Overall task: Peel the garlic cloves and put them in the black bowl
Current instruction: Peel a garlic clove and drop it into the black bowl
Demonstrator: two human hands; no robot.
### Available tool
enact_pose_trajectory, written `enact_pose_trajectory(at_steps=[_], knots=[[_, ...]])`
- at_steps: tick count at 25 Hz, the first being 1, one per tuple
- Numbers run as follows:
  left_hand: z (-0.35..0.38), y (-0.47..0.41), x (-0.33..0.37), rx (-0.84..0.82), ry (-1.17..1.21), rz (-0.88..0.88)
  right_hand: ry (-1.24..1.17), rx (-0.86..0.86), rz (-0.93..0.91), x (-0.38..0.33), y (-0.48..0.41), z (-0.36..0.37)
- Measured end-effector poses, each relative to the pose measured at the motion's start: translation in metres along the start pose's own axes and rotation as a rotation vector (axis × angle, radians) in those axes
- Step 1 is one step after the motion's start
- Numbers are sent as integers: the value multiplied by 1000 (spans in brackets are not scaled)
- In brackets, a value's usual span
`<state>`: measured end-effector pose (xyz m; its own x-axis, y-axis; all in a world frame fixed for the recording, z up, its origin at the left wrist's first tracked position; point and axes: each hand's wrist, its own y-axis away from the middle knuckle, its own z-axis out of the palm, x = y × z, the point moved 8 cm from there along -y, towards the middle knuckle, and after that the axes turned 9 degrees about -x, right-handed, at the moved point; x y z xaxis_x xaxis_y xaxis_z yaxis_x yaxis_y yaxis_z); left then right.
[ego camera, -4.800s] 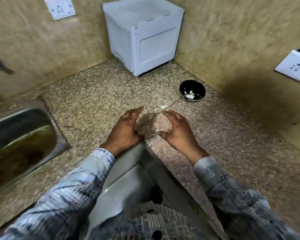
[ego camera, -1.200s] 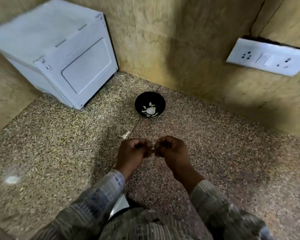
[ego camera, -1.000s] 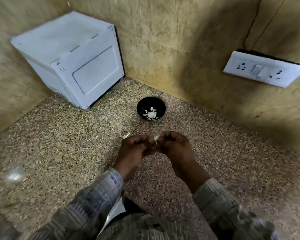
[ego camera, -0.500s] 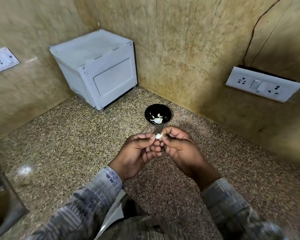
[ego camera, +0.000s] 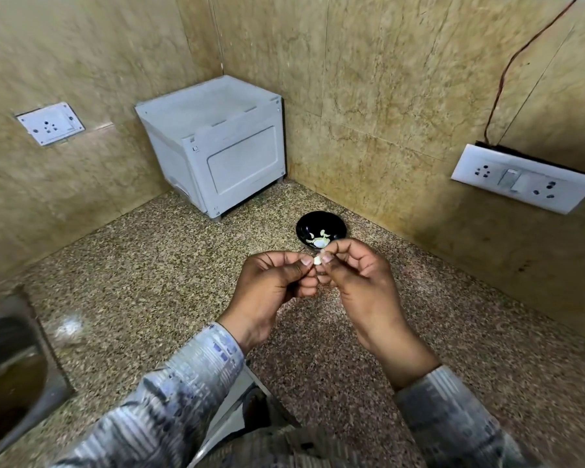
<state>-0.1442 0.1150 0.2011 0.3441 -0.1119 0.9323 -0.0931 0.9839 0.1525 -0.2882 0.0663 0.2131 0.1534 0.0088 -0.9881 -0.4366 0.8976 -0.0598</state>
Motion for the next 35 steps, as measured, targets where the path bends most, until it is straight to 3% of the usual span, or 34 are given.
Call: enact_pose_trajectory(at_steps=[6,11,15,17,20,22,27,35], knots=[[0,8,4,-7,-7,-6,-119,42,42,-3,9,0],[-1,13,14,102,-123,145,263,158,-125,-19,19,0],[-10,13,15,158,-122,158,313,299,-137,-20,23,-11],[-16,13,11,155,-113,138,154,318,-60,-13,24,-12],[-12,20,10,130,-202,180,-439,346,232,17,27,3],[-5,24,12,139,-328,239,-661,310,381,32,30,20],[-19,29,15,302,-666,284,-673,320,471,47,36,34],[-44,6,-2,226,-681,245,-543,328,388,70,16,39]])
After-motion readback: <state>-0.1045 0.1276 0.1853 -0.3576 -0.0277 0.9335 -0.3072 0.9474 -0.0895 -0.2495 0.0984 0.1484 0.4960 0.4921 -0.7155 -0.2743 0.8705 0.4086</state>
